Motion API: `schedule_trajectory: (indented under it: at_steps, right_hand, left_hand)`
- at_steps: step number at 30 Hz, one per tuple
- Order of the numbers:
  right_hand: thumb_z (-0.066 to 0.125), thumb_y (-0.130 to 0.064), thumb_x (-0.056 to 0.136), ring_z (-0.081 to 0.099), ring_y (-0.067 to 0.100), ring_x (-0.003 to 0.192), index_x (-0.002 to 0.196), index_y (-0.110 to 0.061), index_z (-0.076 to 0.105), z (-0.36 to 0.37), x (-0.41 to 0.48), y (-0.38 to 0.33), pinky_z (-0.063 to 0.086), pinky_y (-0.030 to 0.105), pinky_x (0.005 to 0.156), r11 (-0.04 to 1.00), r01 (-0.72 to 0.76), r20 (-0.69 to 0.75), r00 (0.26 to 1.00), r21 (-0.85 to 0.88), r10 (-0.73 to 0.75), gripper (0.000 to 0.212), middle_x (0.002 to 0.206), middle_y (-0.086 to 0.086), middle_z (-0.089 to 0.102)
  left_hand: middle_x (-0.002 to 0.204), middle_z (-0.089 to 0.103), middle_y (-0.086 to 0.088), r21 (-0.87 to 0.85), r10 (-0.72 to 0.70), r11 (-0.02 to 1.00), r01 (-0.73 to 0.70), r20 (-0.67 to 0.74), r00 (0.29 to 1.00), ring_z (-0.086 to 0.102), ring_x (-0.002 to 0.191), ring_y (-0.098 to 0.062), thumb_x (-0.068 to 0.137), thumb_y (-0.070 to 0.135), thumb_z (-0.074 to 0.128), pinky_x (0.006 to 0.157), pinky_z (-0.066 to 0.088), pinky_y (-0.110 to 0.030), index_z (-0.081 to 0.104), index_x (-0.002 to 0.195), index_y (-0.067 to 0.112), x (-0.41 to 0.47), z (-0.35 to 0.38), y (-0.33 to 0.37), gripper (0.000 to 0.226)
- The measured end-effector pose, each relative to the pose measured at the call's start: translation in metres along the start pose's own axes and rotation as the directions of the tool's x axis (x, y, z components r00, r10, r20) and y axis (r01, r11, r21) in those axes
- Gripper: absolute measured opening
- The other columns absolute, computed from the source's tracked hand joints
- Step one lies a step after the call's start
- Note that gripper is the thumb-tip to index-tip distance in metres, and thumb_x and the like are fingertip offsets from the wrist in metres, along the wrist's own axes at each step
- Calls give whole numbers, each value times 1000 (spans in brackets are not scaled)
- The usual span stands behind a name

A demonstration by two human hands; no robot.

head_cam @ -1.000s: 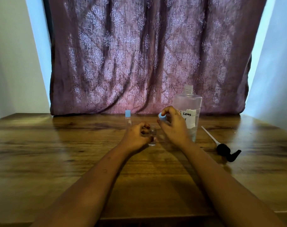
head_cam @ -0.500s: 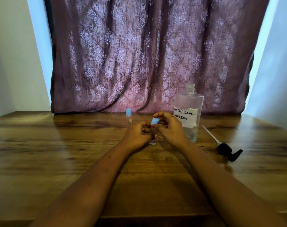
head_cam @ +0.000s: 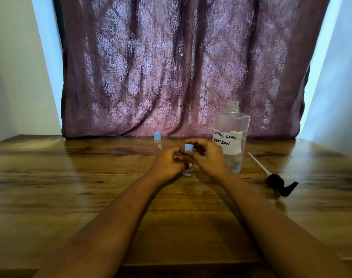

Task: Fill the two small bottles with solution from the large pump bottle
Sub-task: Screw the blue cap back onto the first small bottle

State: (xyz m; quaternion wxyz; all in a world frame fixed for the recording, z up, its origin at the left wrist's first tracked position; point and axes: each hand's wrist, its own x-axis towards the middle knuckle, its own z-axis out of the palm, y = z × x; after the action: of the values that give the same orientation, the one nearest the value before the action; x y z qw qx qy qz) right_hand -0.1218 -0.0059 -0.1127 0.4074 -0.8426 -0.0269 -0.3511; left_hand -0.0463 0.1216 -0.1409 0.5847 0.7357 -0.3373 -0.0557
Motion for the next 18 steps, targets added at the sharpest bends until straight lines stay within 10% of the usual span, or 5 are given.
schedule_trajectory:
  at_steps: [8,18]
  right_hand:
    - [77,-7,71,51,0,63,92,-14,63,1,-2,-5,42,2,57,1000,-23,-49,999,14,24,26,78,-3,59]
    - [54,5,85,61,6,94,114,-12,65,-4,-4,-9,48,5,68,980,-88,122,990,178,67,36,106,1,66]
  left_hand:
    - [95,75,-1,75,50,996,-50,0,999,73,87,-24,78,10,73,79,60,-52,66,102,31,-1,0,2,33]
    - [92,74,-15,31,44,999,-44,2,999,73,88,-35,72,13,74,80,56,-63,66,96,27,2,0,-2,29]
